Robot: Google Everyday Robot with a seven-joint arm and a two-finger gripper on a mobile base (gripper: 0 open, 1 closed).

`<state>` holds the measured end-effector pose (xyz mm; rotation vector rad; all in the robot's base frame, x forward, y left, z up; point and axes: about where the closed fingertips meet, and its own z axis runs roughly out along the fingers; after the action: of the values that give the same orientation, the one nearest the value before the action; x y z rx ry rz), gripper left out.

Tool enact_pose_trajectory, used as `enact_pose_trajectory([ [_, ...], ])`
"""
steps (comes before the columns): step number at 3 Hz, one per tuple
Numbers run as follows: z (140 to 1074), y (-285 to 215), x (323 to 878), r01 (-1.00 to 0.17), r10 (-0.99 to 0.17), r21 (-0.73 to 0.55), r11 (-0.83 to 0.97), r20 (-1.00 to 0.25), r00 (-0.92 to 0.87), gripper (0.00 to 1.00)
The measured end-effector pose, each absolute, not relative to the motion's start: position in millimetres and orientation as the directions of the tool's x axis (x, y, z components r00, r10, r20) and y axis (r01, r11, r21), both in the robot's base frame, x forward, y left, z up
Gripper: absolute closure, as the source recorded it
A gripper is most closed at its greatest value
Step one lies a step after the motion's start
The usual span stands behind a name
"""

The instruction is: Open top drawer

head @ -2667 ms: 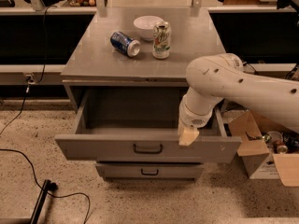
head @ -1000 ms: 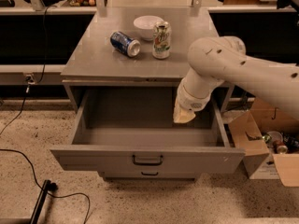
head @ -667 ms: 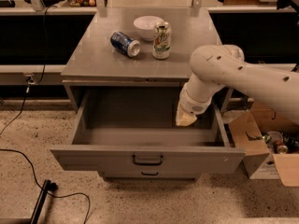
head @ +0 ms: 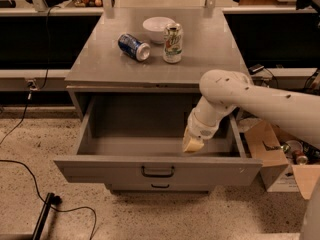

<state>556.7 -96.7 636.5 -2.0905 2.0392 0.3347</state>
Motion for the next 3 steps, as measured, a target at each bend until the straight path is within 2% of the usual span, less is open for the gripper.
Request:
enact_pose_trajectory([
  [3,665,-65,489,-0.975,-0.925,0.177,-0.132,-0.376,0.057,1.00],
])
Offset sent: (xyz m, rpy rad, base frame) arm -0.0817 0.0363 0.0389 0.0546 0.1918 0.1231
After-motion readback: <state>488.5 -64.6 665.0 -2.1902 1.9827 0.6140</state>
